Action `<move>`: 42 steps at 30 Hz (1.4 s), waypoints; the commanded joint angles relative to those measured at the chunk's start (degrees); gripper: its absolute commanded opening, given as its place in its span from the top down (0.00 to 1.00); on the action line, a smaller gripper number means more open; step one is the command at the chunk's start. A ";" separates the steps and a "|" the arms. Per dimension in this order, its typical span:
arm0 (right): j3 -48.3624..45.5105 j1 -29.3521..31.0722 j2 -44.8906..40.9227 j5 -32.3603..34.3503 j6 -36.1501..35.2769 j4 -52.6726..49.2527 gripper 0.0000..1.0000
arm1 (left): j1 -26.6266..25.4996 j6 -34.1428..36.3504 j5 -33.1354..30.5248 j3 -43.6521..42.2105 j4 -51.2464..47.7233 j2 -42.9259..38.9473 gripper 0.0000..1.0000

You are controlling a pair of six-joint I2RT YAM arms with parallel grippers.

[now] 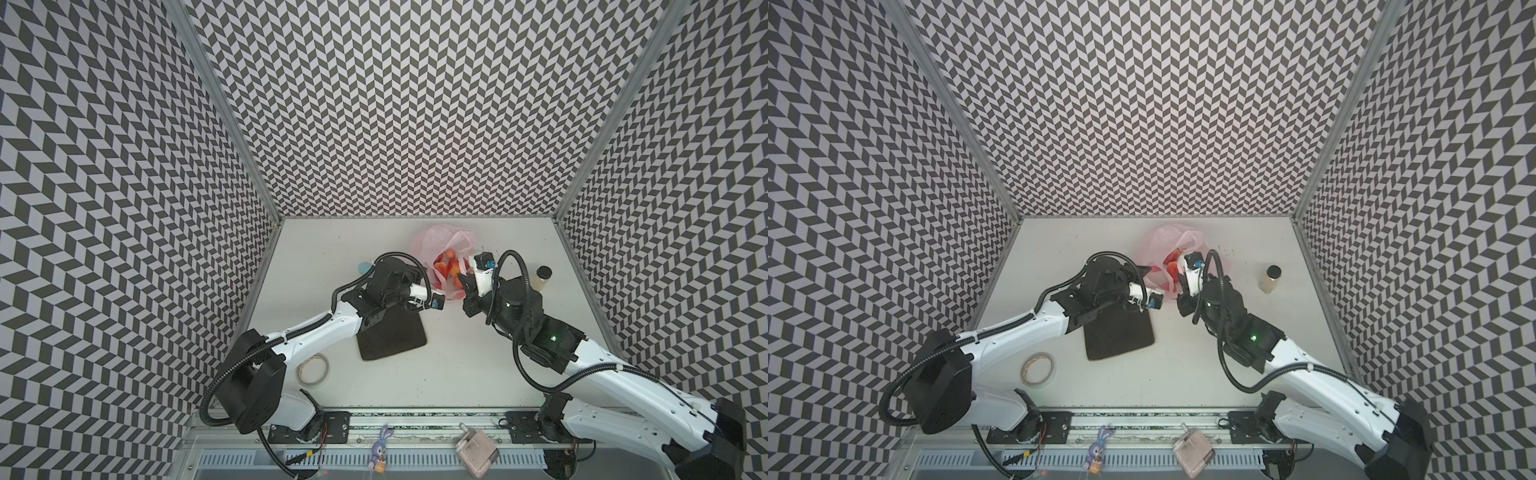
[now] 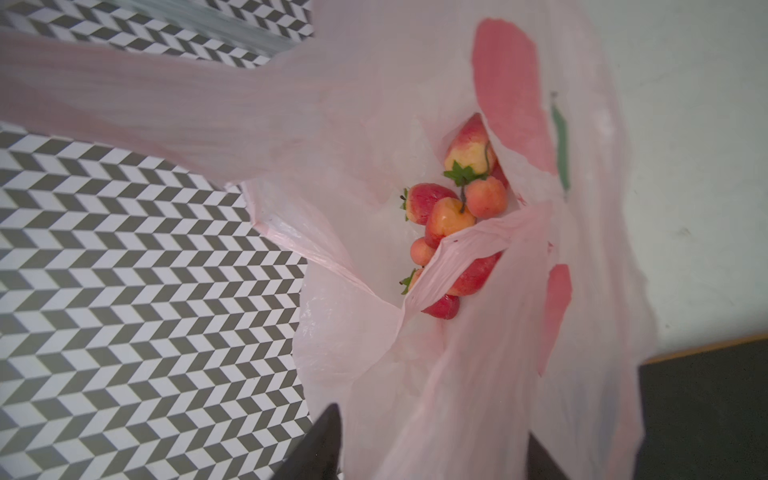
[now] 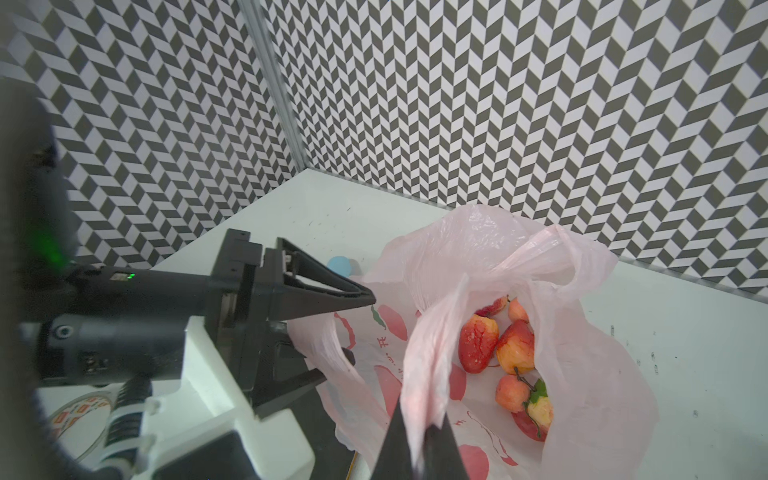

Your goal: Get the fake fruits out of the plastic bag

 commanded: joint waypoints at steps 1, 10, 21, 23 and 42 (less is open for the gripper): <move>3.70 -0.62 0.46 7.54 3.87 0.10 0.94 | -0.14 -7.73 -0.77 0.71 9.62 -1.35 0.59; 5.89 -6.64 1.98 4.21 10.63 -2.43 0.95 | 3.43 -64.00 -9.39 -9.02 34.95 -11.51 0.82; 4.25 -6.88 2.21 -3.41 12.30 -0.90 0.95 | 7.45 -97.57 -15.05 -15.82 23.09 -19.06 0.61; 4.50 -6.88 2.54 -4.82 11.57 -0.25 0.95 | 8.03 -94.61 -11.98 -13.89 19.80 -18.82 0.50; 7.70 -6.84 5.40 -9.41 8.14 -1.45 0.96 | 8.78 -57.21 2.23 19.22 -21.20 -2.73 0.52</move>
